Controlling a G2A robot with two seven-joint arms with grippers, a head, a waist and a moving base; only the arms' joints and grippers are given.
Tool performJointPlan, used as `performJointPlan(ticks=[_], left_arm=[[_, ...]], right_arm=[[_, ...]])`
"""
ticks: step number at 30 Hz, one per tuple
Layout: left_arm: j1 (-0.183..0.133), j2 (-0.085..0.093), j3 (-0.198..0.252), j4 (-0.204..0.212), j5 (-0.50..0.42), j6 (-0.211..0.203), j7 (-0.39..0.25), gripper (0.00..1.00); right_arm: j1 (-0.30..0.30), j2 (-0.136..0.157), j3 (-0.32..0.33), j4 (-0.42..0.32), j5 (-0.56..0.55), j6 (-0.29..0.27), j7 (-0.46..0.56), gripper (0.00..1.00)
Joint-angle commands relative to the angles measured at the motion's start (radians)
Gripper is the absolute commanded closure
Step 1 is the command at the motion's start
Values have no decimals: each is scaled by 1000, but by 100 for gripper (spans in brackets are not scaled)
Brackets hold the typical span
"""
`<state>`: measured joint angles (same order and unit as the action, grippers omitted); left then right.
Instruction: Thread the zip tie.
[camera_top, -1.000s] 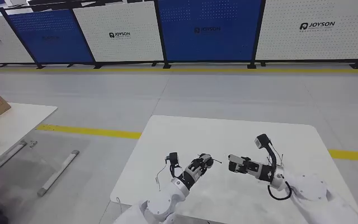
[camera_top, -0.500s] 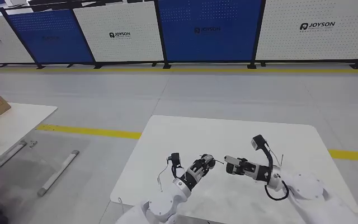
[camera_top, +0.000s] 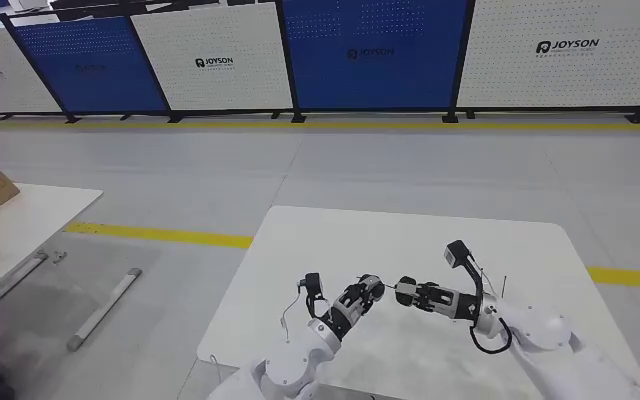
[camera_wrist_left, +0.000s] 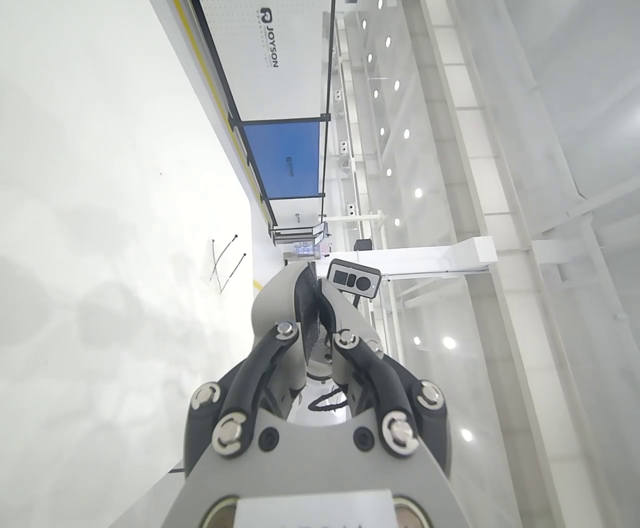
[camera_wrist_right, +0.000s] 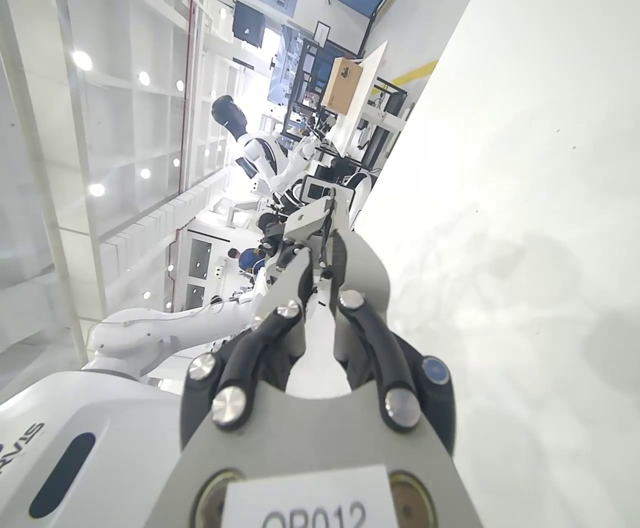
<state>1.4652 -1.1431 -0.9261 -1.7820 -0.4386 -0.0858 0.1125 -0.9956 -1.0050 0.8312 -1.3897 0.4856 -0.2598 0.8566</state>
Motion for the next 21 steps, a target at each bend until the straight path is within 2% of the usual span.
performJointPlan(ticks=[1,8,9,10,21], left_arm=[[1,-2,-2,0,1,-2,5,100],[6,-9,-5,-3,15,1,9,100],[7,-10,-5,-3,14,2,8,53],[8,-11,-7,-5,4,5,7,0],[8,-15,-11,-2,-16,13,9,0]], right_arm=[[-2,-2,4,-1,-1,3,3,100],[-7,-7,18,-8,-14,12,14,100],[-8,-8,20,-8,-16,13,16,100],[-9,-9,23,-9,-18,13,19,100],[-13,-13,48,-8,-25,22,70,100]])
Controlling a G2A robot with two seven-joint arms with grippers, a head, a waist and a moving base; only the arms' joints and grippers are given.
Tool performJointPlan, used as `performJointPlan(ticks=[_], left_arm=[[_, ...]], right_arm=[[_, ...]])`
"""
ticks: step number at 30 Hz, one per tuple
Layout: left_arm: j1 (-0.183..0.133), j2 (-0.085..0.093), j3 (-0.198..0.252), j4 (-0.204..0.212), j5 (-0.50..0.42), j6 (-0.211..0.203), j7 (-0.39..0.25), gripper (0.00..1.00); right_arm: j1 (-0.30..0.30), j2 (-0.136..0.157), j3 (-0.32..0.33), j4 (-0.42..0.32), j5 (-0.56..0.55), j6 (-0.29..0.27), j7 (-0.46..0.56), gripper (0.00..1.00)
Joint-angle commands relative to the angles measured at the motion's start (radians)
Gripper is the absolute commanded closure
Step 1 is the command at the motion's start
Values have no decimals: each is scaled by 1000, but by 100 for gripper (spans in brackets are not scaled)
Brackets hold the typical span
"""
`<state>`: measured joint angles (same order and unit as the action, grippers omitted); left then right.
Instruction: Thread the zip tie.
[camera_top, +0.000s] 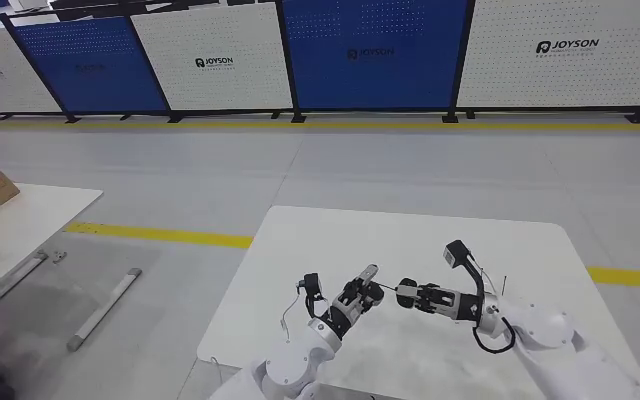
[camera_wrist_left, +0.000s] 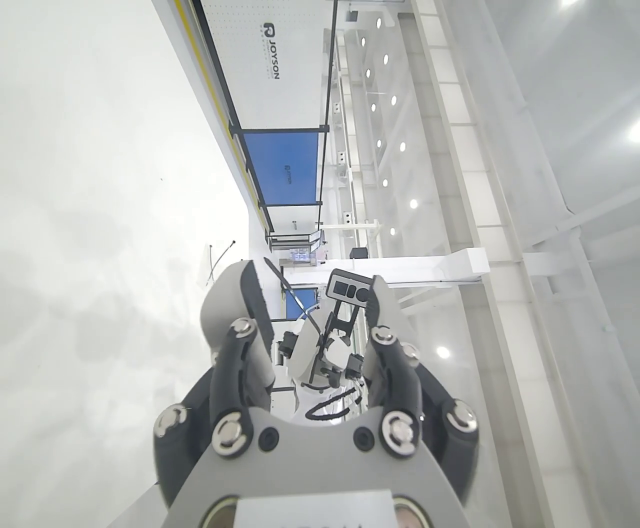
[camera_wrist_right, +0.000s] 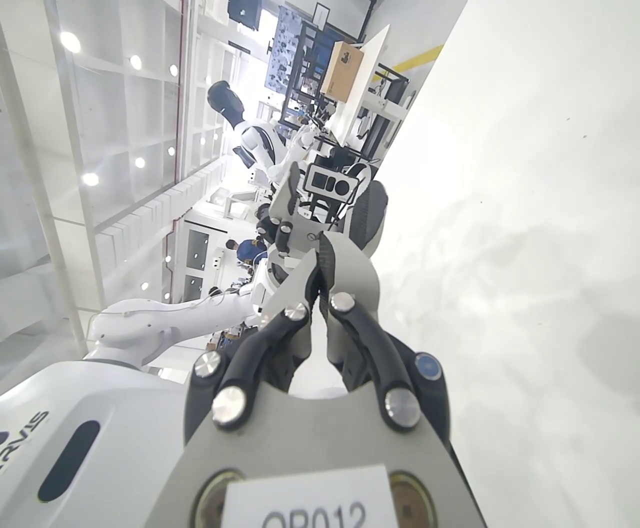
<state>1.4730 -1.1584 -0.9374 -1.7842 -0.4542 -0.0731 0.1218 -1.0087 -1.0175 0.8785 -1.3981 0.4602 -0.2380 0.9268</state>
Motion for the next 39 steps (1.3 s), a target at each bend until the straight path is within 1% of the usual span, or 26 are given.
performJointPlan(ticks=[1,2,3,10,11,12,13,15,16,18,22,30,33,39], left_arm=[[0,0,0,0,0,0,-1,0],[0,-1,-1,-1,2,-8,-6,0],[2,-2,-1,3,11,-27,-10,0],[7,-7,-2,13,17,-43,-30,0],[7,-9,-2,15,18,-46,-29,22],[7,-10,-1,17,18,-47,-30,63],[6,-11,0,19,16,-48,-31,67],[4,-14,0,23,15,-48,-32,80],[3,-15,1,27,16,-47,-33,81],[0,-17,2,32,17,-47,-34,100],[1,-21,4,35,22,-53,-39,100],[18,-23,1,35,80,-77,-61,100],[23,-24,-2,34,89,-84,-67,100],[30,-26,-6,33,100,-85,-71,100]], right_arm=[[0,0,0,0,0,0,0,100],[0,0,0,0,0,0,0,100],[0,0,0,0,0,0,0,100],[0,0,0,0,0,0,0,100],[0,0,0,0,0,0,0,100],[0,0,0,0,0,0,0,100],[0,0,0,0,0,0,0,100],[0,0,0,0,0,0,0,100],[0,0,0,0,0,0,0,100],[0,0,0,0,0,0,0,100],[0,0,0,0,0,0,0,100],[0,0,0,0,0,0,0,100],[0,0,0,0,0,0,0,100],[0,0,0,0,0,0,0,100]])
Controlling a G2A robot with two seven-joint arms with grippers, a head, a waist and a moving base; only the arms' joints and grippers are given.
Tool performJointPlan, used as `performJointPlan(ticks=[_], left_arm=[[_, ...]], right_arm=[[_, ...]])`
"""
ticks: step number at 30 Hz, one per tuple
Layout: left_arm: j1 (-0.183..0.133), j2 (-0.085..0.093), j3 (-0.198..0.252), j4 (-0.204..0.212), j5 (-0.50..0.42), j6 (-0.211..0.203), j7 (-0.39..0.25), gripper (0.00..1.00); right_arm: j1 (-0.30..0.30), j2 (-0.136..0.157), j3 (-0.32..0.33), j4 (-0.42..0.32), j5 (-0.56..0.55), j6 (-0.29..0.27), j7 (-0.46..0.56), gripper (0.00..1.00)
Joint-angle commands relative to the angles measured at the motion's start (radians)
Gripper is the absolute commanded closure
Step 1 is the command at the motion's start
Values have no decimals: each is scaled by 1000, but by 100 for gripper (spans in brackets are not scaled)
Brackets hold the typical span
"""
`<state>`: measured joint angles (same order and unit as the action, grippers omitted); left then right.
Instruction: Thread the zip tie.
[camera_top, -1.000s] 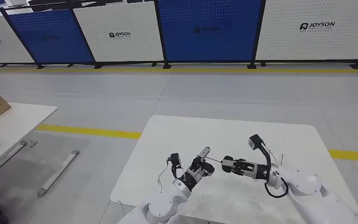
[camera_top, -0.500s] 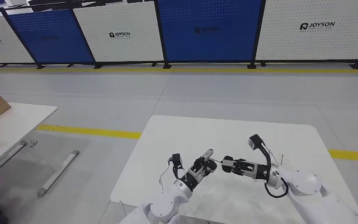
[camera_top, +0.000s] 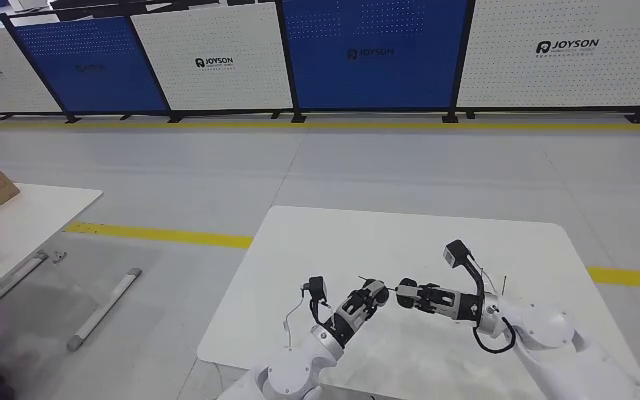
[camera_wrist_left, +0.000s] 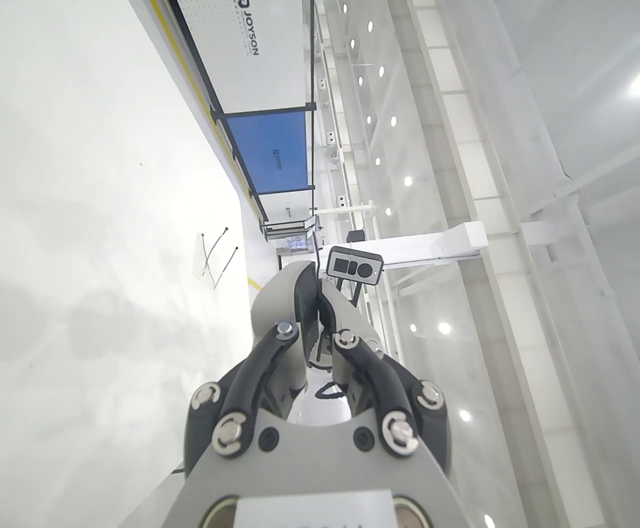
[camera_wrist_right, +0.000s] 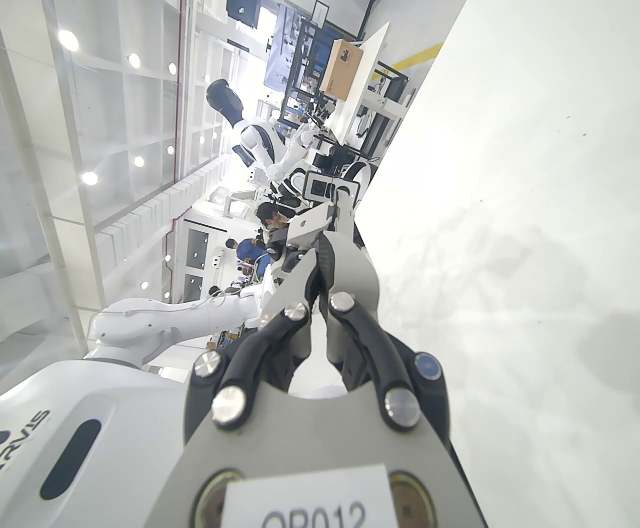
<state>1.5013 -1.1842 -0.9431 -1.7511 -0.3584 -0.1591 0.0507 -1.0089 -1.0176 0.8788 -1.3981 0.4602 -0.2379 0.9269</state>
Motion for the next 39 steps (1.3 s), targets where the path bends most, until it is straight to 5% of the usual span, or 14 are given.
performJointPlan(ticks=[1,2,3,10,18,31,35,39], left_arm=[[3,-1,0,-1,8,2,1,100],[4,-2,-1,-1,9,2,2,100],[6,-2,-2,-2,8,4,6,100],[19,-9,-14,-11,27,26,88,100],[14,-19,-16,45,107,33,184,100],[11,-22,-16,52,91,38,180,100],[8,-29,-18,60,101,-4,214,100],[17,-35,-24,38,130,-88,250,100]], right_arm=[[-4,0,0,-3,-2,2,-10,78],[-10,-1,2,-10,-6,4,-20,18],[-15,-1,5,-14,-8,7,-23,0],[-67,16,96,-40,15,-15,-36,0],[-181,53,247,-128,-7,-14,-51,0],[-181,53,247,-128,-7,-14,-51,0],[-181,53,247,-128,-7,-14,-51,0],[-181,53,247,-128,-7,-14,-51,0]])
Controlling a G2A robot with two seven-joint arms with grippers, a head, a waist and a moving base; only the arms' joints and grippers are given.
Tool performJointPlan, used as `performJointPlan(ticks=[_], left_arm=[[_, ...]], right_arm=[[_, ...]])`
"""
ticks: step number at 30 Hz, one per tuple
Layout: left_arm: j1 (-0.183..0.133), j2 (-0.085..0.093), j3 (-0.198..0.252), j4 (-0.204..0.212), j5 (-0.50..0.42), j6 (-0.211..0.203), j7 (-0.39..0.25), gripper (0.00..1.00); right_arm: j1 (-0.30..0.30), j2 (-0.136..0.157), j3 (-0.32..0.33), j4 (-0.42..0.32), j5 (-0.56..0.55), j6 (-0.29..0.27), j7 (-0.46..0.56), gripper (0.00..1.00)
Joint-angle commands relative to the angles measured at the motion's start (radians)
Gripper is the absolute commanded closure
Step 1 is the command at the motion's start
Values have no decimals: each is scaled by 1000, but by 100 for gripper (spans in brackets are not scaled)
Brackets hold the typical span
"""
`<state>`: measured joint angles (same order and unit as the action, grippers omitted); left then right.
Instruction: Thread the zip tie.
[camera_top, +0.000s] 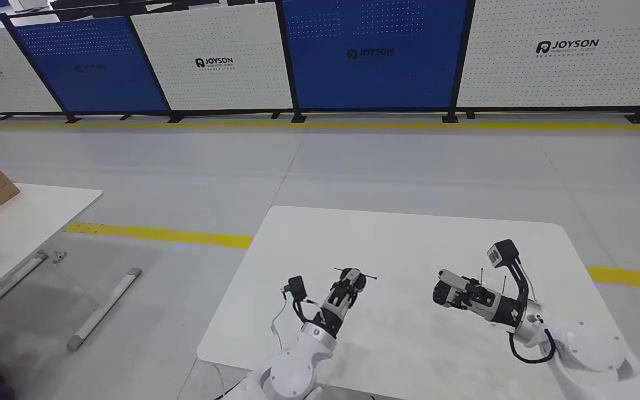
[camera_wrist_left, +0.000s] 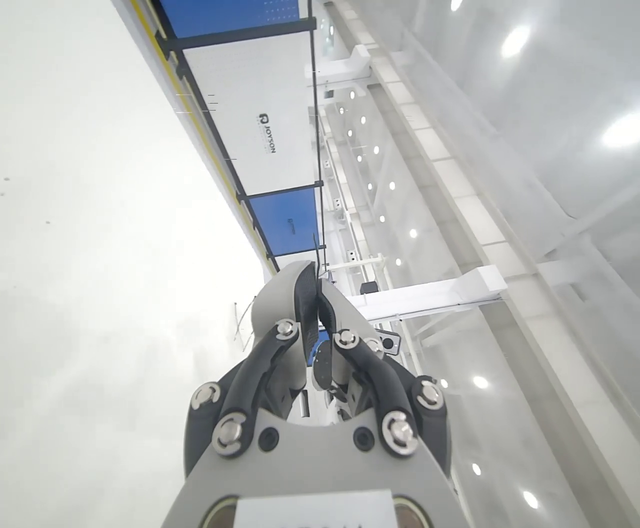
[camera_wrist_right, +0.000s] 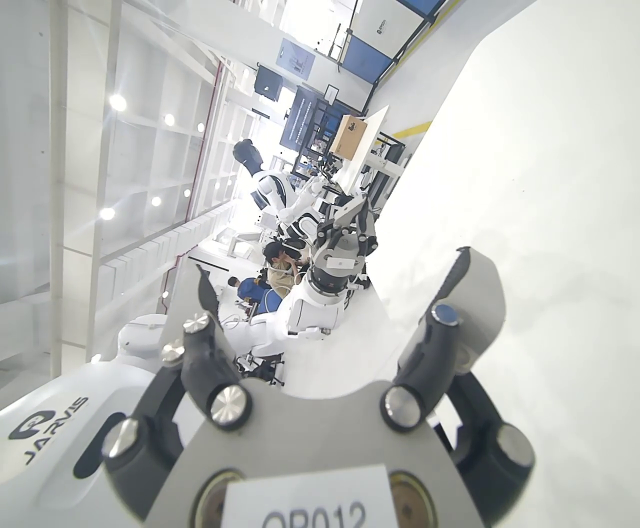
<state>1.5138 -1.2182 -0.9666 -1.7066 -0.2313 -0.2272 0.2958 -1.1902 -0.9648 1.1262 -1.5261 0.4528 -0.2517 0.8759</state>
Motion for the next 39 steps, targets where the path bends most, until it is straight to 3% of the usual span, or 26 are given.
performJointPlan(ticks=[1,7,13,17,23,27,39], left_arm=[[8,-1,-4,-16,6,-33,6,100],[54,1,-26,-100,33,-113,-15,100],[135,5,-51,-287,31,-113,-57,100],[175,6,-80,-330,33,-113,-80,100],[174,2,-89,-277,77,-105,-71,100],[145,-4,-78,-213,154,-10,-51,100],[56,-28,-32,-35,229,181,9,100]], right_arm=[[0,0,0,0,0,0,0,0],[0,0,0,0,0,0,0,0],[0,0,0,0,0,0,0,0],[0,0,0,0,0,0,0,0],[0,0,0,0,0,0,0,0],[0,0,0,0,0,0,0,0],[0,0,0,0,0,0,0,0]])
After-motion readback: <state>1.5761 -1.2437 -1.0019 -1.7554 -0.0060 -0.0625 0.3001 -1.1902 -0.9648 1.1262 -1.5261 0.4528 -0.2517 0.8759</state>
